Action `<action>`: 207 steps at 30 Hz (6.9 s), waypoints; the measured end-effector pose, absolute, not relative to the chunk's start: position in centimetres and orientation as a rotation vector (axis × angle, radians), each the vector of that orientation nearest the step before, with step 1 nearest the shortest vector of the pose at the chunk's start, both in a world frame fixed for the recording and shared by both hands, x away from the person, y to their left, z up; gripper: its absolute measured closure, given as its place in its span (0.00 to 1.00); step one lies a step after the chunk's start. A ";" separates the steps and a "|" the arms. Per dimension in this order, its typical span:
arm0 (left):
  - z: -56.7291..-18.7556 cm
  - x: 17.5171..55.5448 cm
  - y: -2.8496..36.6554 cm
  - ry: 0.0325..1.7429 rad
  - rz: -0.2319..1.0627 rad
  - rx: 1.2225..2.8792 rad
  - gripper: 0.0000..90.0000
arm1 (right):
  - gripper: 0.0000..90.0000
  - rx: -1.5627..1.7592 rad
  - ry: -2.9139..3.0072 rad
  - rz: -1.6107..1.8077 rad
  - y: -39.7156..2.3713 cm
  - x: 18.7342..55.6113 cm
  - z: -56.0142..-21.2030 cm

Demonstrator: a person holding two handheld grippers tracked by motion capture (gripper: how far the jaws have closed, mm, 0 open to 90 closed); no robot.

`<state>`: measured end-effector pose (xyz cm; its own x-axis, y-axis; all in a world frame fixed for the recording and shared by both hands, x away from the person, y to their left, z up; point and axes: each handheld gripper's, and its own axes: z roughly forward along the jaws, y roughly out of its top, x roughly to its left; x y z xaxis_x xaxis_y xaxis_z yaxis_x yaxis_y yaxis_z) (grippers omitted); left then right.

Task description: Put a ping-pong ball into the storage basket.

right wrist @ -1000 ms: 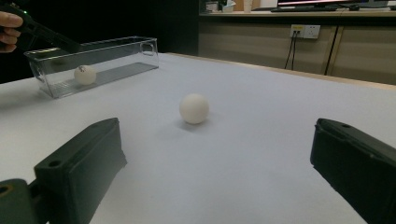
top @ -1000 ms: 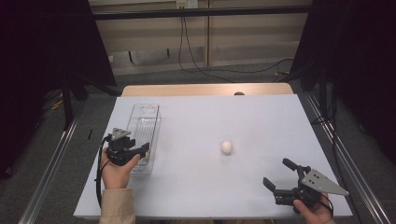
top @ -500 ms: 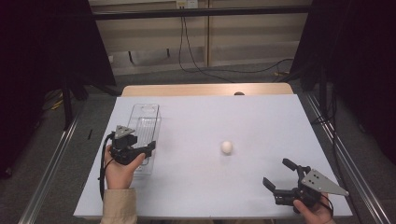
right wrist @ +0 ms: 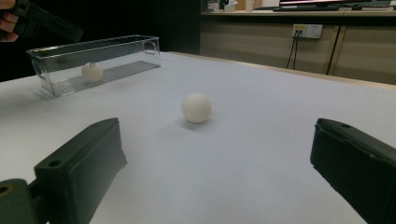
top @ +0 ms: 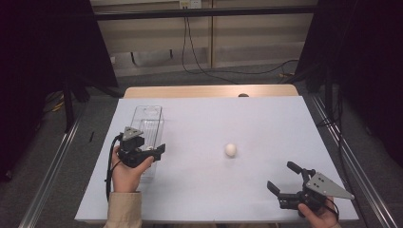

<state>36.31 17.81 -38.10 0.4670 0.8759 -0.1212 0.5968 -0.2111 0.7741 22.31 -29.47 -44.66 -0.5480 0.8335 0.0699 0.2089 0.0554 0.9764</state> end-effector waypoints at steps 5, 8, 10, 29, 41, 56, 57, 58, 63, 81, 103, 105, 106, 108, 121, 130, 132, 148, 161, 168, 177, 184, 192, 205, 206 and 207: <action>-37.9 36.2 17.4 1.217 0.446 1.912 0.19 | 0.02 1.042 1.805 1.526 -29.5 22.3 -44.7; -37.9 36.3 17.0 1.206 0.434 1.919 0.19 | 0.02 1.044 1.805 1.528 -29.5 22.4 -44.7; -38.0 36.3 16.7 1.198 0.427 1.922 0.19 | 0.02 1.042 1.804 1.527 -29.4 22.4 -44.7; -38.2 36.3 14.5 1.141 0.399 1.928 0.15 | 0.02 1.055 1.793 1.517 -29.6 22.5 -44.7; -38.5 36.4 13.5 1.126 0.378 1.934 0.15 | 0.02 1.060 1.790 1.516 -29.7 22.5 -44.7; -38.6 36.5 12.7 1.105 0.370 1.945 0.14 | 0.02 1.060 1.789 1.510 -30.0 22.6 -44.8; -38.7 36.5 12.7 1.103 0.368 1.944 0.14 | 0.02 1.059 1.789 1.510 -30.0 22.6 -44.8; -38.7 36.5 12.7 1.104 0.366 1.944 0.14 | 0.02 1.062 1.787 1.512 -30.0 22.6 -44.8; -38.7 36.5 12.6 1.097 0.357 1.934 0.14 | 0.02 1.062 1.786 1.509 -30.0 22.6 -44.8; -39.1 36.5 11.6 1.072 0.338 1.939 0.13 | 0.02 1.061 1.790 1.507 -30.0 22.5 -44.7; -39.6 36.4 10.1 1.022 0.328 1.960 0.12 | 0.02 1.059 1.785 1.514 -29.9 22.5 -44.7; -39.7 36.4 9.9 1.012 0.327 1.972 0.12 | 0.02 1.058 1.786 1.513 -29.9 22.4 -44.6; -39.8 36.4 9.7 1.015 0.320 1.958 0.12 | 0.02 1.057 1.787 1.513 -30.0 22.4 -44.6; -39.9 36.3 9.5 1.005 0.316 1.968 0.12 | 0.02 1.057 1.784 1.513 -30.0 22.4 -44.6; -40.3 36.3 8.2 0.991 0.308 1.984 0.12 | 0.02 1.061 1.782 1.515 -30.0 22.3 -44.6; -40.6 36.4 7.6 0.977 0.302 1.999 0.11 | 0.02 1.059 1.787 1.511 -30.0 22.3 -44.7; -40.6 36.4 7.6 0.977 0.301 1.996 0.11 | 0.02 1.060 1.787 1.510 -30.0 22.3 -44.7; -40.8 36.6 6.9 0.976 0.310 1.991 0.11 | 0.02 1.068 1.778 1.503 -30.5 22.3 -44.7; -40.9 36.4 6.5 0.951 0.305 1.996 0.11 | 0.02 1.063 1.786 1.505 -30.3 22.6 -44.8; -41.3 36.5 6.0 0.944 0.299 2.010 0.11 | 0.02 1.051 1.792 1.509 -30.0 22.7 -44.7; -41.7 36.5 5.5 0.921 0.292 2.009 0.10 | 0.02 1.055 1.791 1.518 -29.8 22.7 -44.7; -41.9 36.7 5.0 0.918 0.279 2.001 0.10 | 0.02 1.059 1.792 1.515 -29.9 22.9 -44.8; -42.1 36.6 4.2 0.894 0.279 2.017 0.10 | 0.02 1.059 1.791 1.515 -29.9 22.9 -44.8; -42.3 36.7 3.9 0.890 0.276 2.010 0.10 | 0.02 1.058 1.793 1.513 -30.0 22.8 -44.8; -42.3 36.7 3.8 0.889 0.275 2.010 0.10 | 0.02 1.060 1.793 1.513 -29.9 22.8 -44.8; -42.3 36.7 3.8 0.888 0.275 2.010 0.10 | 0.02 1.059 1.795 1.514 -29.9 22.8 -44.8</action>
<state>36.72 3.76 -42.31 0.7179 0.6818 -0.1408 0.4834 -0.3426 0.8056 22.78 -29.91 -44.83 -0.5327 0.8432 0.0719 0.2132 0.0514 0.9757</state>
